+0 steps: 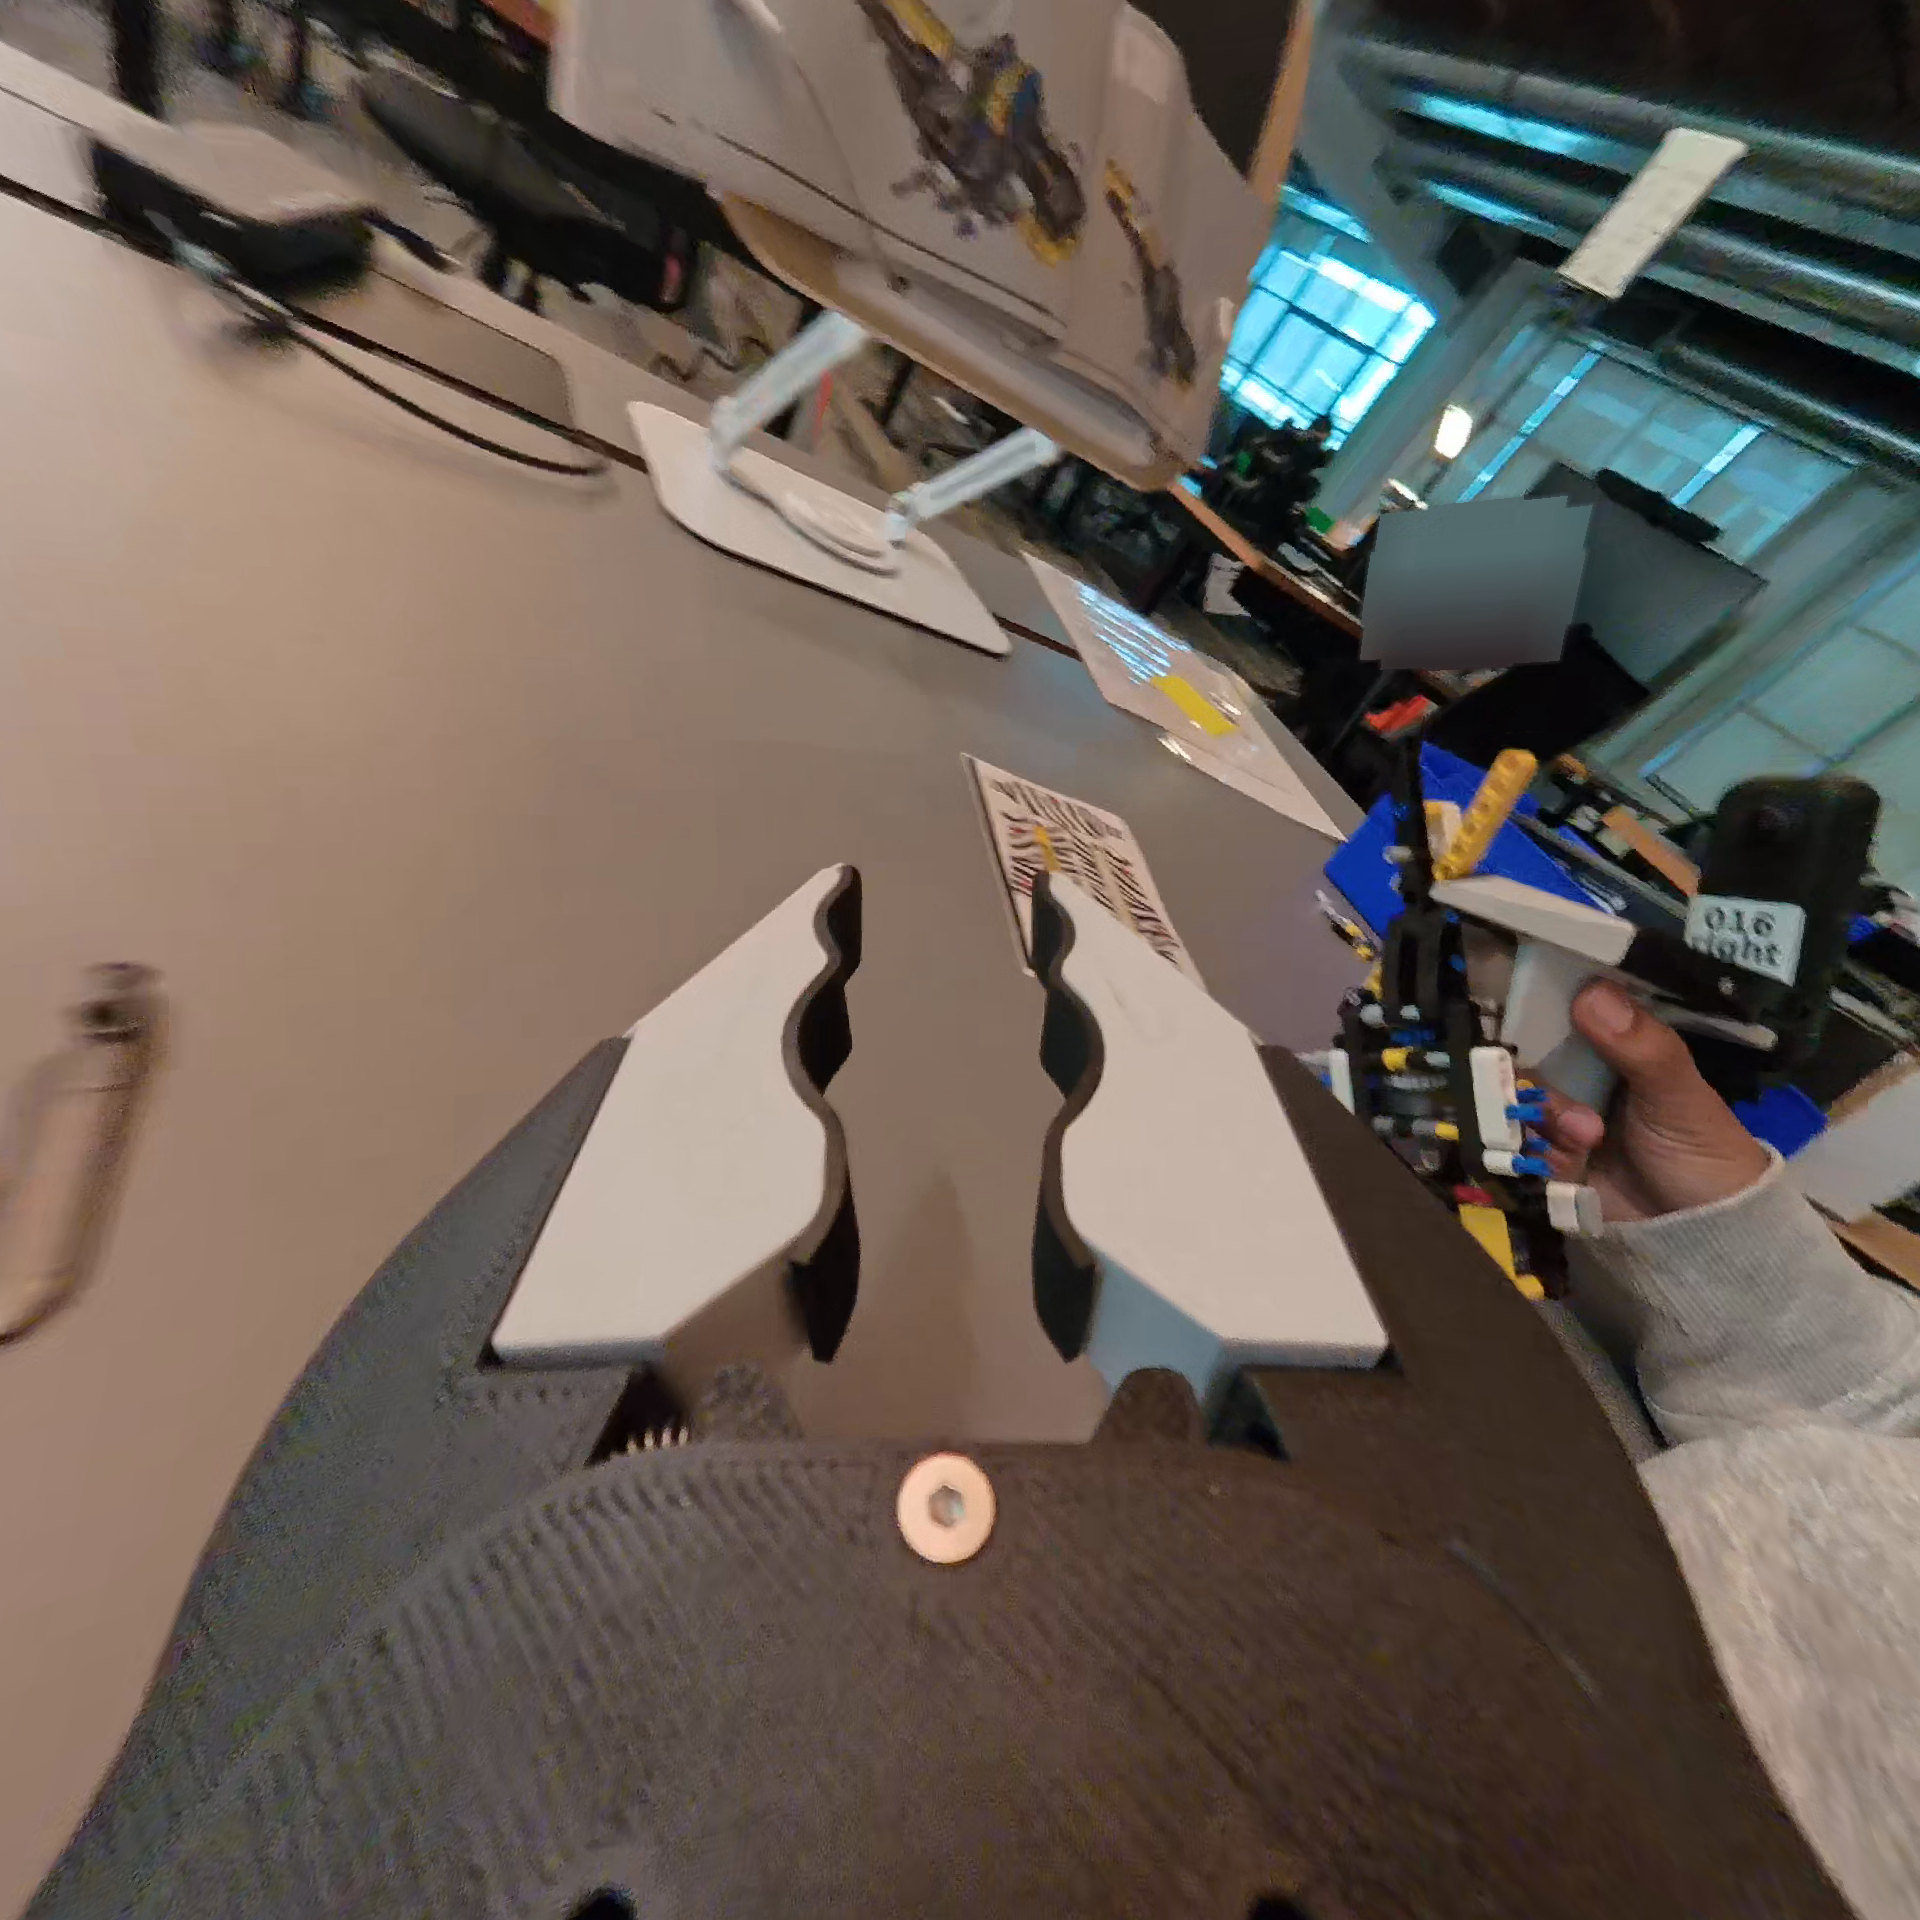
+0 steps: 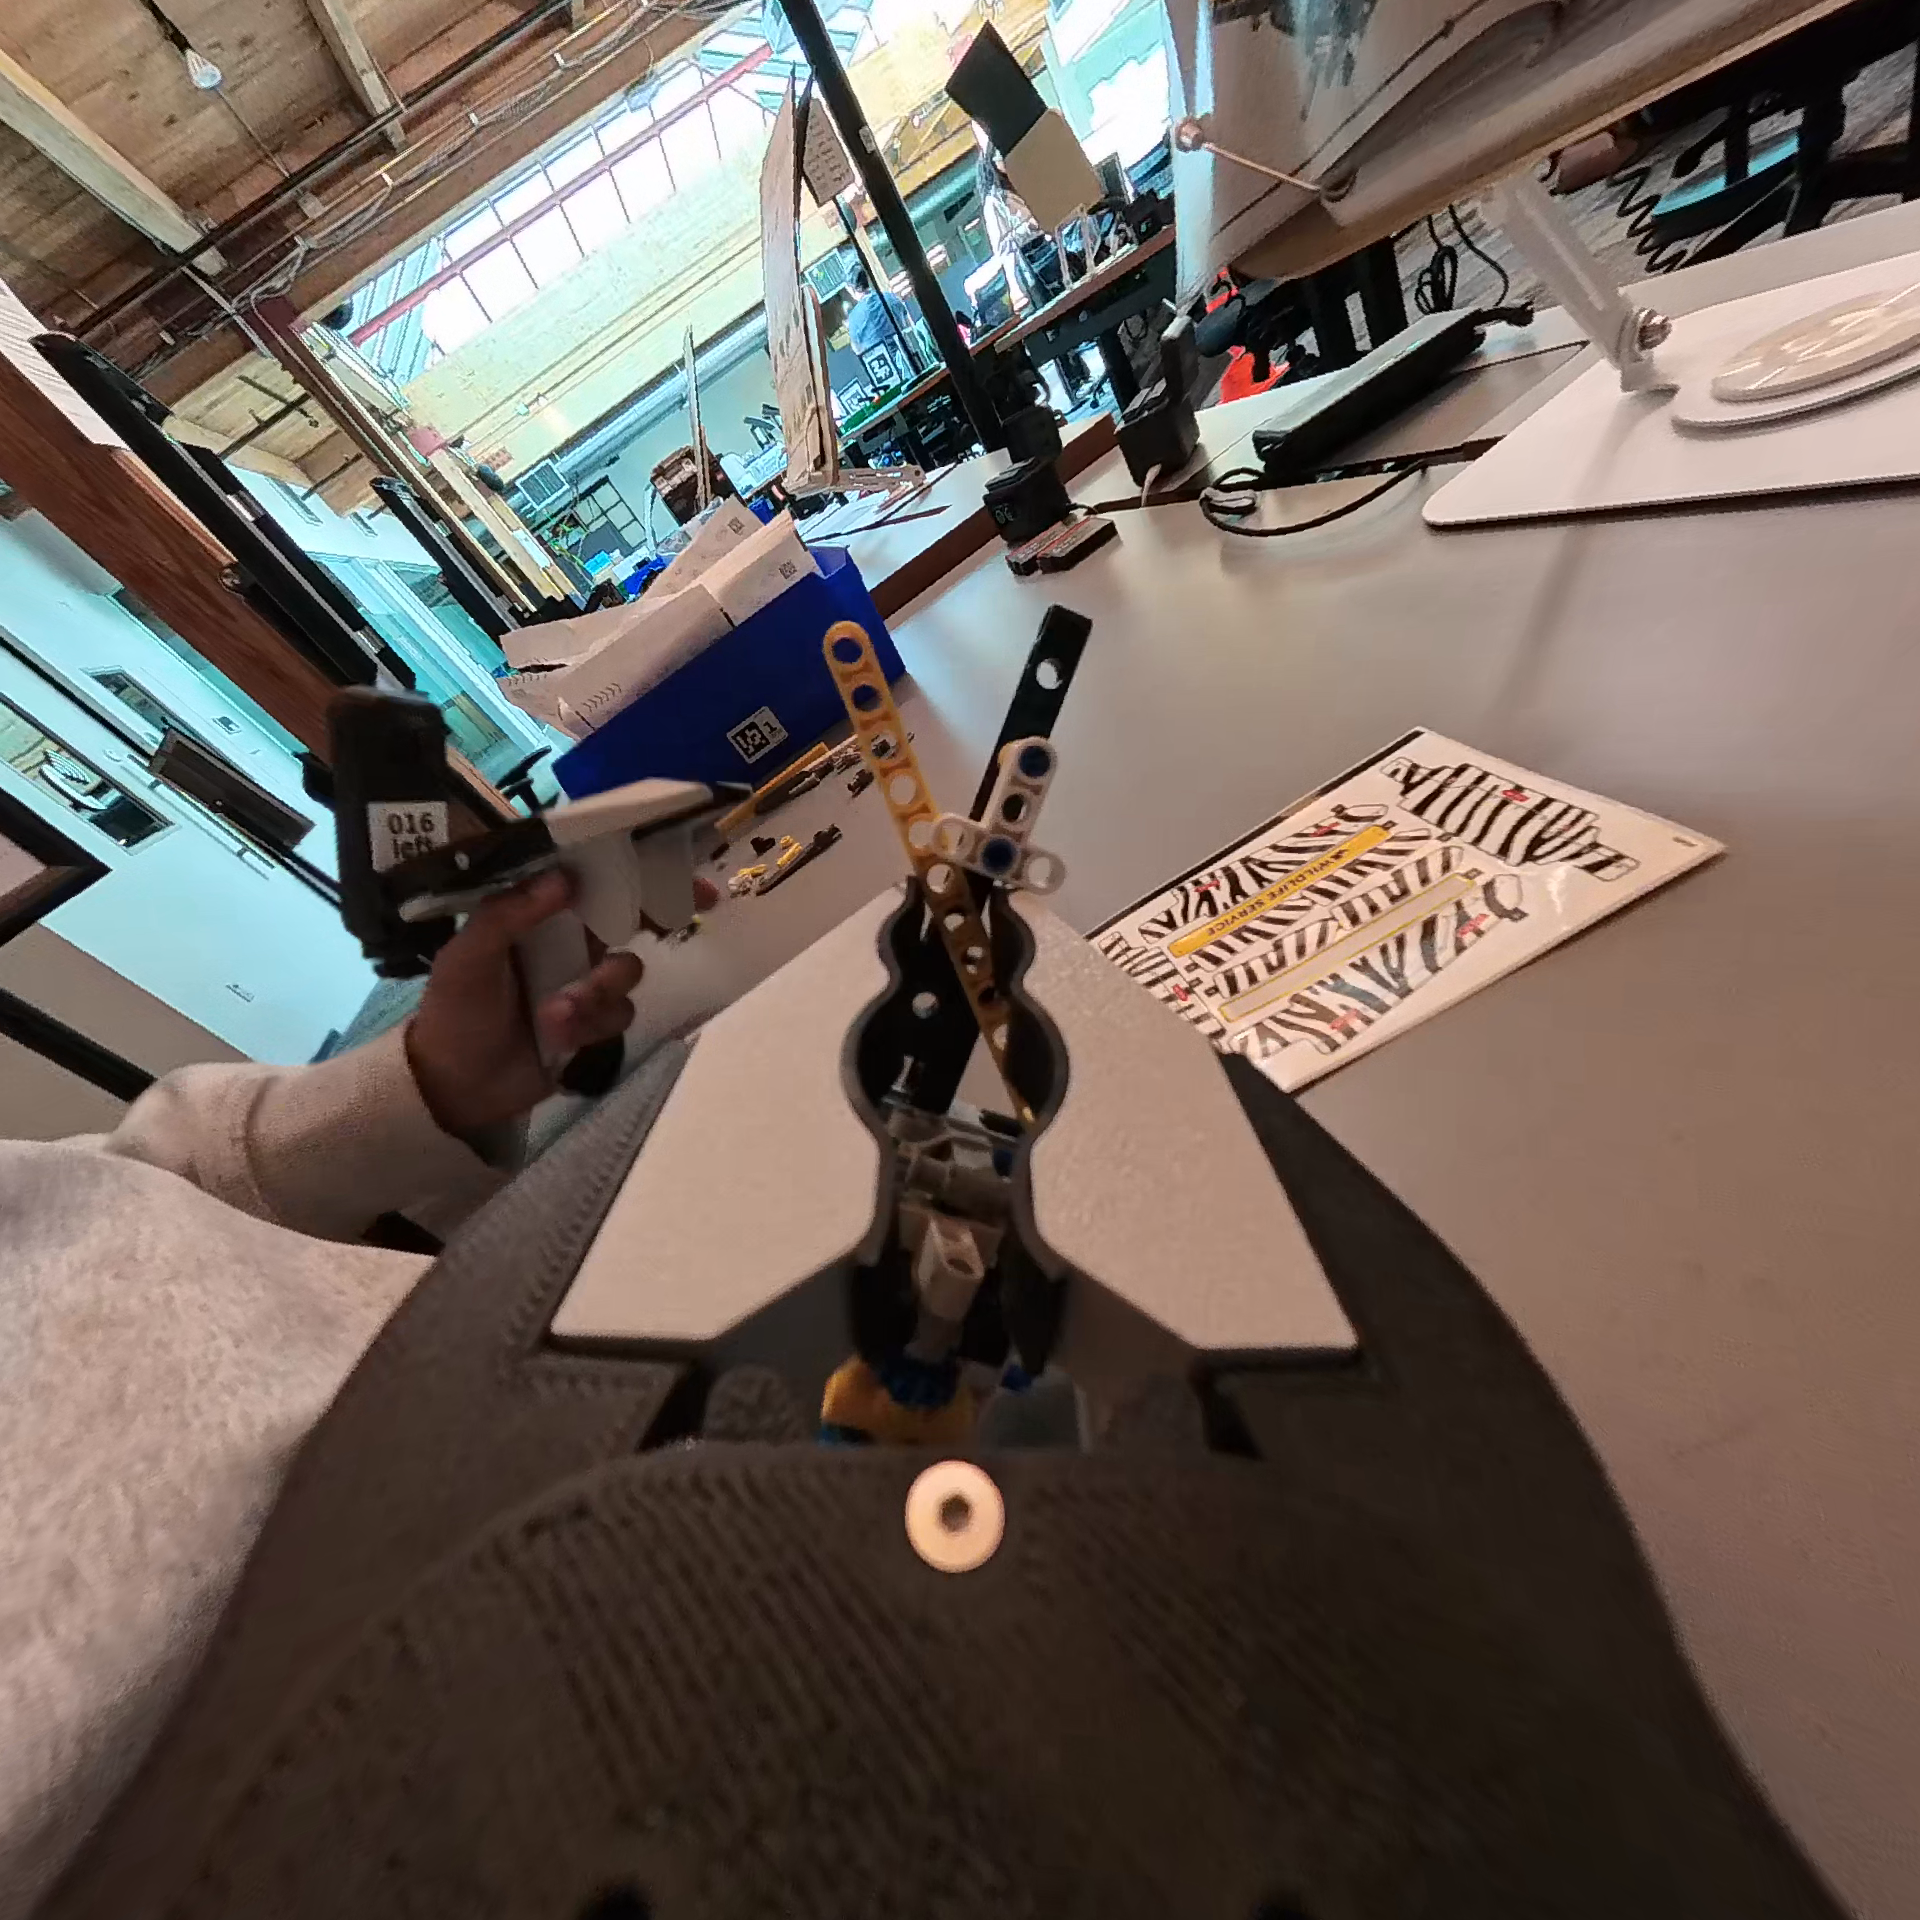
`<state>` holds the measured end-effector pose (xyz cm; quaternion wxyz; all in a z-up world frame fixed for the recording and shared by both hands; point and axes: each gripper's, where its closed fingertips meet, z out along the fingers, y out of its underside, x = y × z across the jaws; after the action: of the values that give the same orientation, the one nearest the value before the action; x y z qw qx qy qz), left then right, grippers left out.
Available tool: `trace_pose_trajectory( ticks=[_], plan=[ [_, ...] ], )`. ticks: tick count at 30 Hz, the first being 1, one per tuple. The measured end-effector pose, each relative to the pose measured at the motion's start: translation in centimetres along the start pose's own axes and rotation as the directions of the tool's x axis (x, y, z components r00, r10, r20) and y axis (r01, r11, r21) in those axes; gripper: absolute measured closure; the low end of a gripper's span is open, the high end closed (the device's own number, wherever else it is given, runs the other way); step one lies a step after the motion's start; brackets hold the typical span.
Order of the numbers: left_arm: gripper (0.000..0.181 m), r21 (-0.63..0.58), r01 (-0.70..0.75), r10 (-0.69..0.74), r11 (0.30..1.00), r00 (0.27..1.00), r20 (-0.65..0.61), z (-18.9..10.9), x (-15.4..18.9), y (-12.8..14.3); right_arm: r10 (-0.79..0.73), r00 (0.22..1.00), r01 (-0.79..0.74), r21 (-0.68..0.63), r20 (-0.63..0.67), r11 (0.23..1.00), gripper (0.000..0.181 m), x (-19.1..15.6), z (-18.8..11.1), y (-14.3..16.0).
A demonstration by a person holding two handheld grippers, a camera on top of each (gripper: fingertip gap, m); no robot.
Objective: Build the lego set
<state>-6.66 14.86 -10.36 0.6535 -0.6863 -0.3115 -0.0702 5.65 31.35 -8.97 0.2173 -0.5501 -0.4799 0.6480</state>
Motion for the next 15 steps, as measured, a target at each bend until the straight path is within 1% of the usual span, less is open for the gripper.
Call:
trace_pose_trajectory(
  ticks=[2,4,5,6,8,10,11,13,15],
  plan=[
    [0.149,0.034,0.023,-0.026,0.999,0.995,0.091,-2.0,-2.7,-2.6,-0.005,1.000,0.005,0.000,-0.001,1.000,0.171,-0.1,0.1,0.0],
    [0.148,0.048,0.070,-0.080,0.996,0.968,0.236,-4.6,-6.8,-5.2,-0.002,1.000,0.002,0.002,0.001,1.000,0.170,-0.1,0.2,0.0],
    [0.149,0.016,0.106,-0.106,0.994,0.943,0.314,-5.9,-9.0,-5.8,0.002,1.000,-0.002,0.002,0.003,1.000,0.170,-0.1,0.3,0.1],
    [0.150,-0.044,0.139,-0.111,0.989,0.915,0.388,-7.0,-11.2,-5.8,0.008,1.000,-0.008,0.003,0.004,1.000,0.170,-0.1,0.4,0.1],
    [0.155,-0.215,0.187,-0.060,0.959,0.870,0.489,-8.8,-14.3,-4.5,0.014,1.000,-0.014,0.000,0.003,1.000,0.170,-0.1,0.5,0.2],
    [0.154,-0.382,0.221,0.005,0.897,0.861,0.509,-9.6,-15.6,-2.2,0.008,1.000,-0.008,-0.005,0.000,1.000,0.171,-0.1,0.6,0.3],
    [0.155,-0.441,0.212,0.049,0.872,0.859,0.510,-9.8,-15.8,-1.4,0.004,1.000,-0.004,-0.008,-0.003,1.000,0.170,-0.1,0.7,0.3],
    [0.160,-0.517,0.158,0.141,0.841,0.859,0.492,-9.8,-15.7,-0.4,-0.007,1.000,0.007,-0.014,-0.011,1.000,0.171,-0.2,0.8,0.4],
    [0.164,-0.561,0.132,0.204,0.817,0.845,0.495,-9.8,-15.9,0.3,-0.014,1.000,0.013,-0.017,-0.016,1.000,0.171,-0.2,0.9,0.4]
  ],
)
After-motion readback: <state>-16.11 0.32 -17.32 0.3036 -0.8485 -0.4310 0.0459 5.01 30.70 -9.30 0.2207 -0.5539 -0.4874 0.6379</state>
